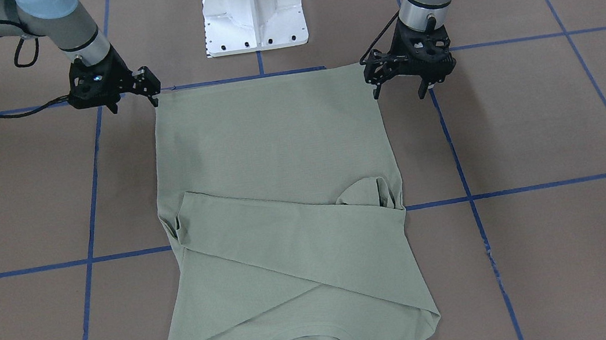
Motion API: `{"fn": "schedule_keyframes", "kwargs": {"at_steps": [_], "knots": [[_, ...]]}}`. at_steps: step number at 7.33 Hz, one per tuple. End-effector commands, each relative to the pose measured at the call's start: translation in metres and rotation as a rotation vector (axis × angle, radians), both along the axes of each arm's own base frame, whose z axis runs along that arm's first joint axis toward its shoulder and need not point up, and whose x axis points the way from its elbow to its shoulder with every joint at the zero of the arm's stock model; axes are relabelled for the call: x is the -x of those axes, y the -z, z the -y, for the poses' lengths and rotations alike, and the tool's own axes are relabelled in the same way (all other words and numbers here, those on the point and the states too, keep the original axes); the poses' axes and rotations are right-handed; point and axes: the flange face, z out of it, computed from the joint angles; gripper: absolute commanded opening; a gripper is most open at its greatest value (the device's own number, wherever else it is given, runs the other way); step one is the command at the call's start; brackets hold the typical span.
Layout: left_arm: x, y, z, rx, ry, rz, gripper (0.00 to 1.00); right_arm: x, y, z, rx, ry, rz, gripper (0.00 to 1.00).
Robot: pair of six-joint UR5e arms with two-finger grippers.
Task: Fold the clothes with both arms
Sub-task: 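Move both grippers to the hem corners nearest the robot and grasp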
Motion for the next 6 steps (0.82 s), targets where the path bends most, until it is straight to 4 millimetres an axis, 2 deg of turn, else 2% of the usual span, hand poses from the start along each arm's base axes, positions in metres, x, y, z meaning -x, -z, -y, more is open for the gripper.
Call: {"fn": "schedule_keyframes", "kwargs": {"at_steps": [1,4,5,6], "knots": [[0.001,0.008,-0.002,-0.012,-0.003,-0.014,1.00,0.020,0.009,-0.016,0.025,-0.005,-0.018,1.00],[0.004,0.011,0.002,-0.016,0.006,-0.019,1.00,0.043,0.022,-0.031,0.028,0.034,-0.028,1.00],[0.008,0.013,0.007,-0.017,0.019,-0.022,1.00,0.051,0.013,-0.036,0.034,0.047,-0.047,1.00],[0.009,0.015,0.007,-0.010,0.010,-0.028,1.00,0.051,0.010,-0.037,0.035,0.050,-0.053,1.00]]}}
